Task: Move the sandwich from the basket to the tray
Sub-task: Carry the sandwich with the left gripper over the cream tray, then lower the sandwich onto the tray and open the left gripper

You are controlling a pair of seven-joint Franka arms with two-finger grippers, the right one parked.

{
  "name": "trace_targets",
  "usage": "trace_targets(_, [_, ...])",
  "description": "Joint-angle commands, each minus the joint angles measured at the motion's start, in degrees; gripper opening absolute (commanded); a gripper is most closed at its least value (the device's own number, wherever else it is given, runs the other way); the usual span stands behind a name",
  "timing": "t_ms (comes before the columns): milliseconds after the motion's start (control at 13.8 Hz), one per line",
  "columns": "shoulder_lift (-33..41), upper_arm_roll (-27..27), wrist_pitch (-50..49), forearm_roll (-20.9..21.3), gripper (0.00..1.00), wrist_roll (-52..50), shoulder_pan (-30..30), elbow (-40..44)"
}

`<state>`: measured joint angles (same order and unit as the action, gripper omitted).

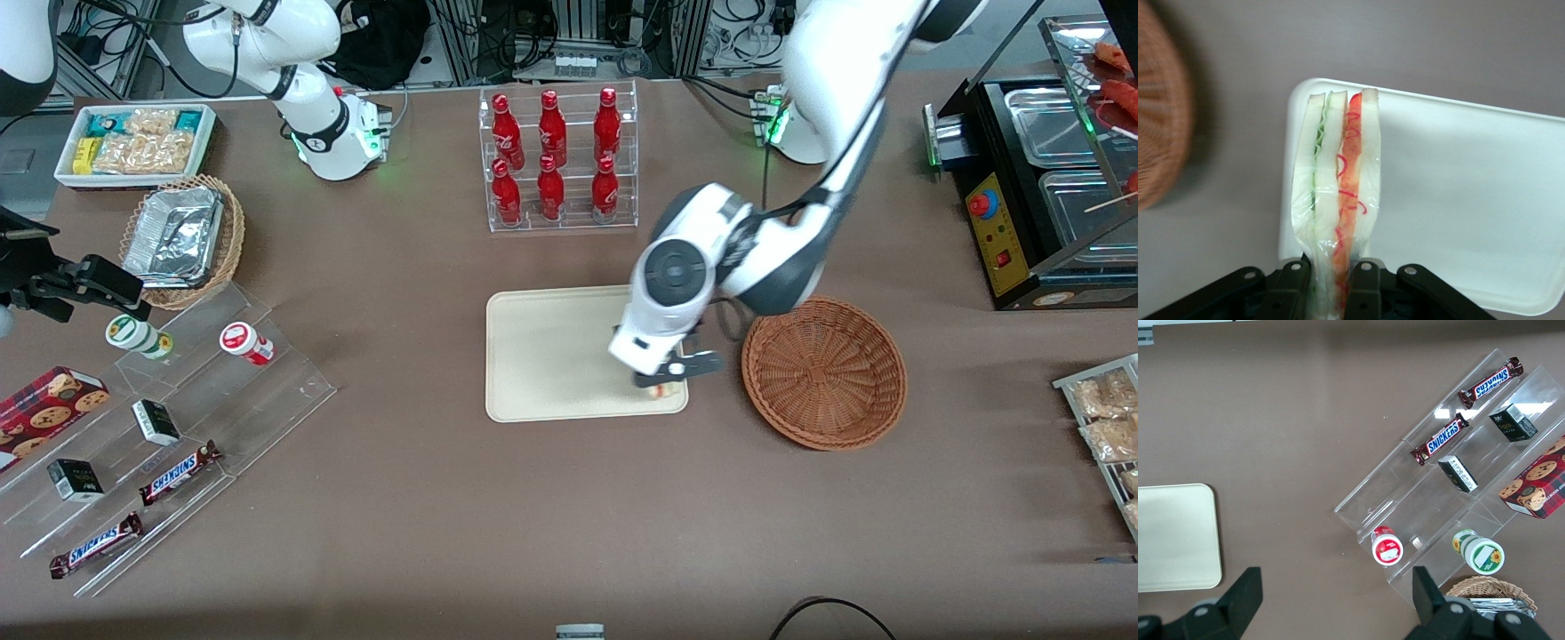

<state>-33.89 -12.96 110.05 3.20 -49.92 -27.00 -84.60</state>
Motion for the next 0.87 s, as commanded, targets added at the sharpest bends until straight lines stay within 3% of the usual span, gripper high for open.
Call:
trace_targets(0, [-4.33,0.75,3.23,0.66,0.08,-0.18,-3.49,3.39])
trace_targets(800, [-10.23,0.75,13.69,0.75,0.09,0.87,-7.01,2.78])
